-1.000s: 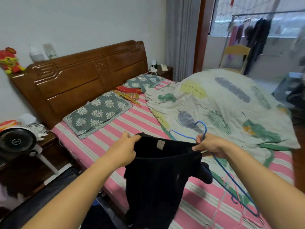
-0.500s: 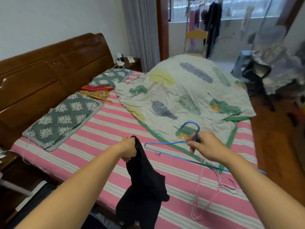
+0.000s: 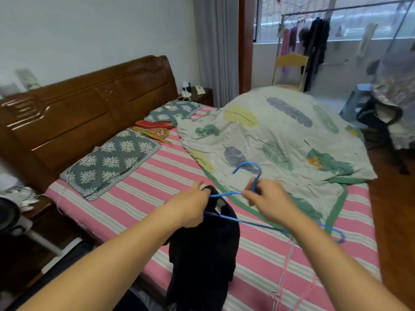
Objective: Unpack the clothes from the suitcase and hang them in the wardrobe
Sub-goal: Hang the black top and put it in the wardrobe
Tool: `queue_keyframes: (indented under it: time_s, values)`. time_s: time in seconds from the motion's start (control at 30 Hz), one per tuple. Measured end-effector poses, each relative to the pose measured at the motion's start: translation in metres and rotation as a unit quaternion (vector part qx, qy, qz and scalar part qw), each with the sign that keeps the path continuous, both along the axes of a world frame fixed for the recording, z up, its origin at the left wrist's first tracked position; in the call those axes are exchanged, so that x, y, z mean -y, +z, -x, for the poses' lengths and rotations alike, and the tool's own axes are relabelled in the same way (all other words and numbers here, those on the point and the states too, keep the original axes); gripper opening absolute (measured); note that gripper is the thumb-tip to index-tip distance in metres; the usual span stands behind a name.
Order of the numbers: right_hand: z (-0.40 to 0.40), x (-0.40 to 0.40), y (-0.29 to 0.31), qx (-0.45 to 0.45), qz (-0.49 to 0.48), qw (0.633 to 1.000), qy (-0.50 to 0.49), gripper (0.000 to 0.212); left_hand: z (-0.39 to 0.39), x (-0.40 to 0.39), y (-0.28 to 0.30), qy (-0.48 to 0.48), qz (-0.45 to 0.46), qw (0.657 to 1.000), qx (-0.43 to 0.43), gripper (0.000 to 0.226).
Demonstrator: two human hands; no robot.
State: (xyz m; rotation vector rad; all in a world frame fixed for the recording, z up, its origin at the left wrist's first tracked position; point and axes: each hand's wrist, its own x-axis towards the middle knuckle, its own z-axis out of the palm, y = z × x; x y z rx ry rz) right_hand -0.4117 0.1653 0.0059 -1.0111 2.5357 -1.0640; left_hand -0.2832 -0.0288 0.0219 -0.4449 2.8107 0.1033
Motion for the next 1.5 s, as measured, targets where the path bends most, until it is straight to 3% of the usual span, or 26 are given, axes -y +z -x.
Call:
queue_keyframes:
  time_s: [0.13, 0.27, 0.4, 0.47, 0.53, 0.57, 0.63, 0.67, 0.73, 0.83, 1.1, 1.17, 1.23, 1.27, 1.33, 1.4, 1.47, 1.5]
  values:
    - [0.017, -0.01, 0.03, -0.043, 0.019, 0.999, -0.001, 0.02, -0.02, 0.041, 0.004, 0.052, -0.028, 0.997, 0.045, 0.061]
    - [-0.005, 0.014, 0.015, -0.036, -0.006, 0.998, 0.055, 0.02, -0.02, 0.034, 0.01, 0.046, -0.08, 0.995, 0.048, 0.039]
    - [-0.022, 0.019, -0.004, -0.009, 0.016, 0.997, 0.069, 0.022, -0.015, 0.003, 0.026, 0.069, -0.212, 0.973, -0.053, 0.022]
    - [-0.028, 0.016, -0.004, 0.051, 0.07, 0.994, 0.07, 0.019, -0.017, -0.008, 0.037, 0.029, -0.257, 0.958, -0.12, 0.038]
    - [-0.027, 0.011, 0.004, 0.103, 0.131, 0.984, 0.069, 0.017, -0.023, -0.016, 0.05, -0.017, -0.335, 0.92, -0.203, 0.049]
    - [-0.024, 0.006, 0.009, 0.119, 0.158, 0.978, 0.064, 0.017, -0.026, -0.015, 0.053, -0.05, -0.315, 0.91, -0.265, 0.045]
    - [-0.015, -0.005, 0.023, 0.135, 0.197, 0.969, 0.059, 0.018, -0.029, -0.002, 0.057, -0.107, -0.073, 0.922, -0.365, 0.033]
    - [-0.01, -0.01, 0.028, 0.139, 0.21, 0.966, 0.059, 0.019, -0.03, 0.004, 0.06, -0.125, 0.048, 0.923, -0.362, 0.033]
    - [-0.005, -0.015, 0.033, 0.152, 0.236, 0.958, 0.056, 0.021, -0.029, 0.008, 0.064, -0.113, 0.119, 0.951, -0.261, 0.046]
    - [-0.005, -0.013, 0.04, 0.159, 0.249, 0.954, 0.05, 0.019, -0.026, -0.002, 0.066, -0.113, 0.105, 0.973, -0.174, 0.051]
    - [-0.014, 0.013, 0.041, 0.126, 0.198, 0.97, 0.072, 0.015, -0.013, -0.016, 0.064, -0.132, 0.099, 0.963, -0.214, 0.036]
    - [-0.012, 0.018, 0.035, 0.004, 0.198, 0.98, 0.011, 0.011, -0.014, -0.009, 0.058, -0.094, 0.097, 0.96, -0.247, 0.037]
    - [-0.021, 0.015, 0.016, -0.109, 0.265, 0.953, -0.098, 0.011, -0.02, 0.001, 0.052, -0.037, 0.077, 0.956, -0.28, 0.036]
    - [-0.035, 0.013, 0.004, -0.121, 0.289, 0.941, -0.132, 0.014, -0.023, 0.005, 0.049, -0.01, 0.057, 0.954, -0.294, 0.034]
    - [-0.064, 0.014, -0.028, -0.095, 0.252, 0.959, -0.091, 0.017, -0.029, 0.01, 0.049, 0.048, 0.011, 0.947, -0.317, 0.029]
    - [-0.082, 0.025, -0.064, -0.046, 0.142, 0.989, 0.024, 0.032, -0.031, 0.014, 0.053, 0.073, -0.012, 0.939, -0.336, 0.032]
    - [-0.09, 0.042, -0.084, 0.002, 0.087, 0.993, 0.085, 0.048, -0.034, 0.013, 0.059, 0.068, -0.02, 0.937, -0.342, 0.036]
    - [-0.091, 0.049, -0.087, 0.008, 0.082, 0.992, 0.09, 0.044, -0.037, 0.013, 0.063, 0.062, -0.02, 0.936, -0.347, 0.036]
